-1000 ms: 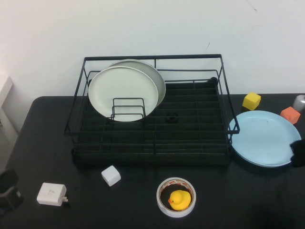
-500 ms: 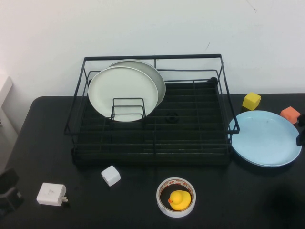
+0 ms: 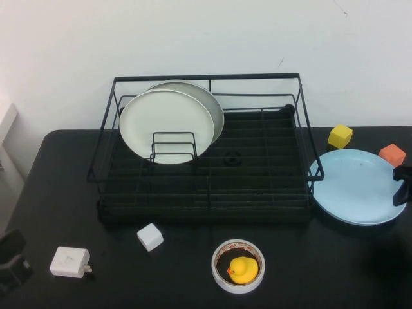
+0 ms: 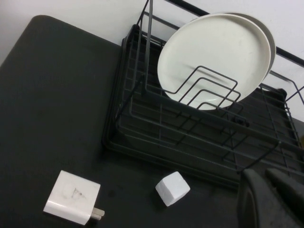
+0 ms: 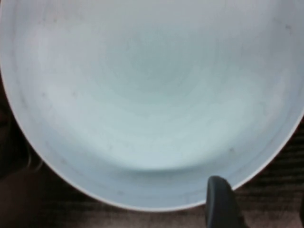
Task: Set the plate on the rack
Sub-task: Pick up the plate from the table
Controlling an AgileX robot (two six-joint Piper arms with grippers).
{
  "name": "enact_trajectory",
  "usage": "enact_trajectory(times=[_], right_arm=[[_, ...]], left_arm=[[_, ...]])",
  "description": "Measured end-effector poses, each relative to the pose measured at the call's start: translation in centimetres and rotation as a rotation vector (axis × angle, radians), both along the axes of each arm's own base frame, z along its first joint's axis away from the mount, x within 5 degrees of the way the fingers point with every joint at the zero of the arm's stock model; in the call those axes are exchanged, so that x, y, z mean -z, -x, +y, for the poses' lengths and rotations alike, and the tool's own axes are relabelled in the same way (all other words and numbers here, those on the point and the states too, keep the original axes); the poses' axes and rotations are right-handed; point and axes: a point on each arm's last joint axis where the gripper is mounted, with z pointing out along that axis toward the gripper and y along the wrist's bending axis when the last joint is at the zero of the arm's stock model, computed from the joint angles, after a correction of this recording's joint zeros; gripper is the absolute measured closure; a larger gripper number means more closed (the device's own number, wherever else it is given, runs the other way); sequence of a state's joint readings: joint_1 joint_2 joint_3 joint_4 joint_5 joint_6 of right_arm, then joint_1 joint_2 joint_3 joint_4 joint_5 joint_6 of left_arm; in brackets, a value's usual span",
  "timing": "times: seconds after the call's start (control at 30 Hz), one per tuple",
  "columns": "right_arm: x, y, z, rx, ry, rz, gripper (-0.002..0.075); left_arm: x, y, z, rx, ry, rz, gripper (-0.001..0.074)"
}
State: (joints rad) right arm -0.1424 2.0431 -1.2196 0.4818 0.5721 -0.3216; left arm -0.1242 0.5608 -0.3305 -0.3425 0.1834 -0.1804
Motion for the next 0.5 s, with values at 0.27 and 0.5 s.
enact_trajectory(times=[0.27,0.5], right_arm=[[0.4,-0.7,-0.4,0.031,0.040,-0.061,0.0388],[2.1,-1.0,-0.6,0.057,0.041,-0.054,0.0388]], left_arm=[[0.0,0.0,0.0,-0.002,0.000,-0.005,0.0737],[-0.1,-0.1,0.0,-0.005,-0.001,-0.016,0.0737]])
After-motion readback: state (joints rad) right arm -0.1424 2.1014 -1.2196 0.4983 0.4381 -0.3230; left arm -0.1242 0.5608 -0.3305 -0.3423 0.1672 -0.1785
